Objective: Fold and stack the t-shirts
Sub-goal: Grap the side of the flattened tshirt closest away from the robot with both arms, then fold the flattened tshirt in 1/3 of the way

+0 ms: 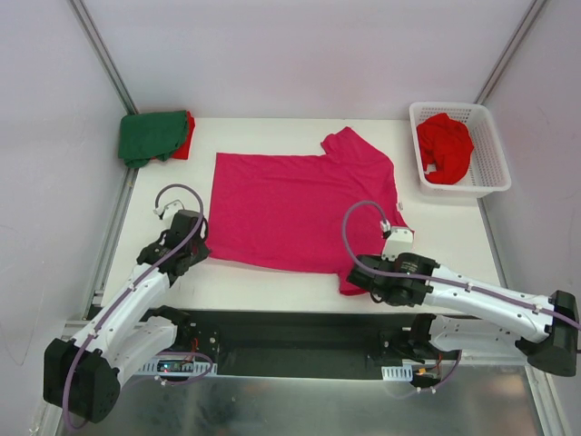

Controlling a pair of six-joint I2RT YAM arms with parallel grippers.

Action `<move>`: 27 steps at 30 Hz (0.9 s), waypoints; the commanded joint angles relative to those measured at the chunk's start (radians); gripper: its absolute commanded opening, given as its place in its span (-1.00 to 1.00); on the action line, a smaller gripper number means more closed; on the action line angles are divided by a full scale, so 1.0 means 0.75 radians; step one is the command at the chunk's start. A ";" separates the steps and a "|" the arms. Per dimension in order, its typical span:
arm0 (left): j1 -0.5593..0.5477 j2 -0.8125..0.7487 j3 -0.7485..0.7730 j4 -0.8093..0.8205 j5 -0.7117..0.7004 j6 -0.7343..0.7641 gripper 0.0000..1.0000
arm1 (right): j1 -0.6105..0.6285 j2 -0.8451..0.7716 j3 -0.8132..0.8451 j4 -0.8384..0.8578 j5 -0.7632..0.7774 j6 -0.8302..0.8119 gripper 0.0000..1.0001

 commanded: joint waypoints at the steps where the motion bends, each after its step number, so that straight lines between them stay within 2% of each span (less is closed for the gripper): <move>1: 0.048 -0.025 0.050 -0.037 -0.040 0.060 -1.00 | -0.056 -0.054 0.046 -0.066 0.066 -0.089 -0.98; 9: 0.081 -0.036 0.041 -0.041 -0.032 0.075 -1.00 | -0.185 -0.081 0.113 -0.068 0.107 -0.208 -0.98; 27: 0.083 0.050 0.109 -0.019 -0.071 0.109 -1.00 | -0.493 0.009 0.256 0.195 0.072 -0.625 -0.97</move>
